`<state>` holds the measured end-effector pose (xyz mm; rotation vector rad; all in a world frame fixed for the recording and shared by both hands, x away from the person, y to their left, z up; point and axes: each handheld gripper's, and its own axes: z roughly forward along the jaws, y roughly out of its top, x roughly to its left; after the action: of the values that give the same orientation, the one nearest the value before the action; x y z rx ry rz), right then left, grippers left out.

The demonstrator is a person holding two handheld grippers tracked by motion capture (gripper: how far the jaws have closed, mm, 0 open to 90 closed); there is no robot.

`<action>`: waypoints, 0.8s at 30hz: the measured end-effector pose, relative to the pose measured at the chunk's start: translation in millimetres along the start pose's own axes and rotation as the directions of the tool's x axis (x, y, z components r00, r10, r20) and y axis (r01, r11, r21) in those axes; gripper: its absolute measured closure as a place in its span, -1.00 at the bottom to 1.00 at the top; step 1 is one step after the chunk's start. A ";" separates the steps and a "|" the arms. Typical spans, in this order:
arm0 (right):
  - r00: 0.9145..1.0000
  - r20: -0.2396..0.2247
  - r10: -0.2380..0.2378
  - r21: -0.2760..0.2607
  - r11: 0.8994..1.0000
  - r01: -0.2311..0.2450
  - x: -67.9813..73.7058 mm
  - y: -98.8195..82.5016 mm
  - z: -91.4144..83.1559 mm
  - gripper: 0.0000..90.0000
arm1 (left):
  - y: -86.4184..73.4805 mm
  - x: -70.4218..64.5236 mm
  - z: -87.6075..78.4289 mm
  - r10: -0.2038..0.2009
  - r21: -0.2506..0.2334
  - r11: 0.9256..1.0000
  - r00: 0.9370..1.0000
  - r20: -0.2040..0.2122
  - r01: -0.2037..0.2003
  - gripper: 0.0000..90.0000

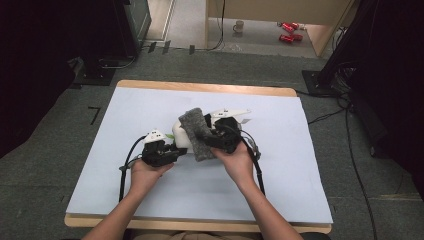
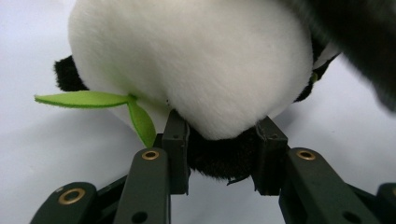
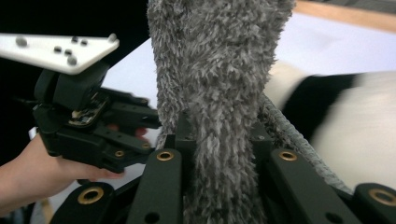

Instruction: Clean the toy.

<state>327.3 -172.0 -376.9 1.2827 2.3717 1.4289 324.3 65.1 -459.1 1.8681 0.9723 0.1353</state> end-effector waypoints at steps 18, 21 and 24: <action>0.998 0.015 -0.054 0.026 0.998 0.053 -6.2 -21.8 23.9 0.67 | -1.6 0.3 5.1 -0.055 0.056 0.997 0.998 0.001 0.055 0.48; 0.991 0.093 -0.095 0.029 0.995 0.093 -11.5 -22.5 21.1 0.66 | -1.3 8.4 3.8 -0.085 0.064 0.994 0.996 0.012 0.084 0.48; 0.994 0.085 -0.062 0.026 0.998 0.060 -22.3 -23.3 16.9 0.68 | -0.2 8.8 3.8 -0.055 0.066 0.996 0.998 0.009 0.054 0.48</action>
<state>335.3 -180.8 -411.3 1.2393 2.3576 1.3058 331.9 68.4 -463.9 1.8985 1.0303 0.0608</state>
